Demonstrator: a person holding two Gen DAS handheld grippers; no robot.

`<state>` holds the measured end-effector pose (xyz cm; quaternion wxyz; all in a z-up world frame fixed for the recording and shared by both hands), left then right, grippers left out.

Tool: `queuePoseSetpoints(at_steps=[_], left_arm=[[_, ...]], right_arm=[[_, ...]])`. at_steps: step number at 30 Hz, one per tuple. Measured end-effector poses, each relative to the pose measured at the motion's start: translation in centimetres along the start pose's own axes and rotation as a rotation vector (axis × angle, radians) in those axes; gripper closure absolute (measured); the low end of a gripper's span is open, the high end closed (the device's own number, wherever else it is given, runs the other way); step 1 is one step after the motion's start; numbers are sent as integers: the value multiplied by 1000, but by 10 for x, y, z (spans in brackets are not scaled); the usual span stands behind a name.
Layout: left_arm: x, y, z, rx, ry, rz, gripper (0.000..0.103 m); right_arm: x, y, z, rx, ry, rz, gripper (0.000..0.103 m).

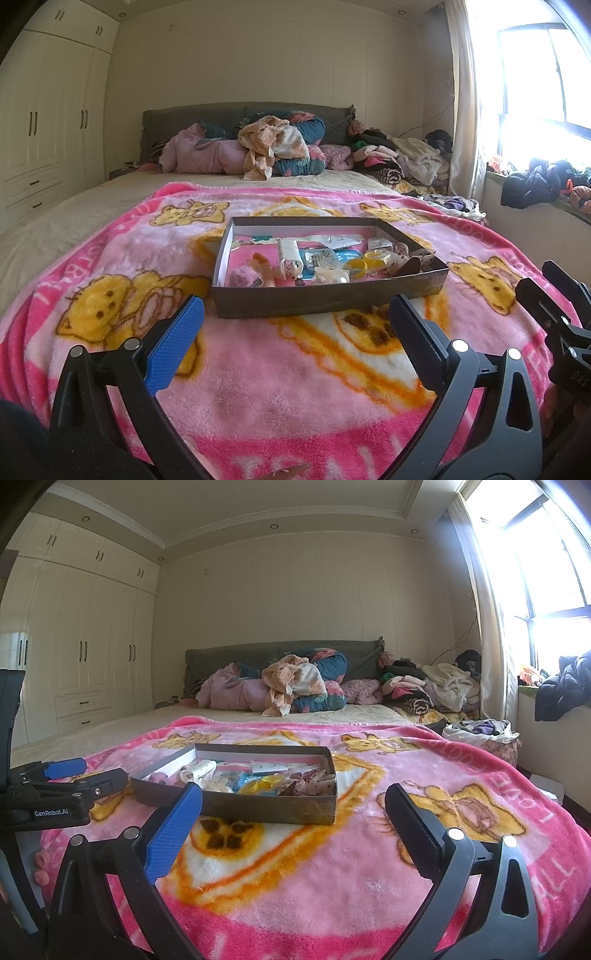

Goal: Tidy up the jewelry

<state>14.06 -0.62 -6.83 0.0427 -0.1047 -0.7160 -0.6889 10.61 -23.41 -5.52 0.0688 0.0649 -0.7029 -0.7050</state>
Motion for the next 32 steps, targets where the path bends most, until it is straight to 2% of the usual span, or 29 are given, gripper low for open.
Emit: queuePoseSetpoints(at_steps=[27,30,32], left_arm=[[-2,-4,7,3,18,8,11],[-8,-5,18,19,39,36,11],[-16,-1,38,36,89,45,11]], right_arm=[[-1,0,-6,-20,-3,8,6],[-7,-1,-21,-58,-47,31,6],[-17,-1,-45,-77,-130,62,7]])
Point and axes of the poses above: each gripper's, at about its wrist camera, not at the fingertips, and x roughly against the way its jaws point, z to its left, y to its top, the point moved 8 cm from there along -x, roughly the way its jaws point, and after that the axes turned 11 degrees about -z, right-handed, at the moved point
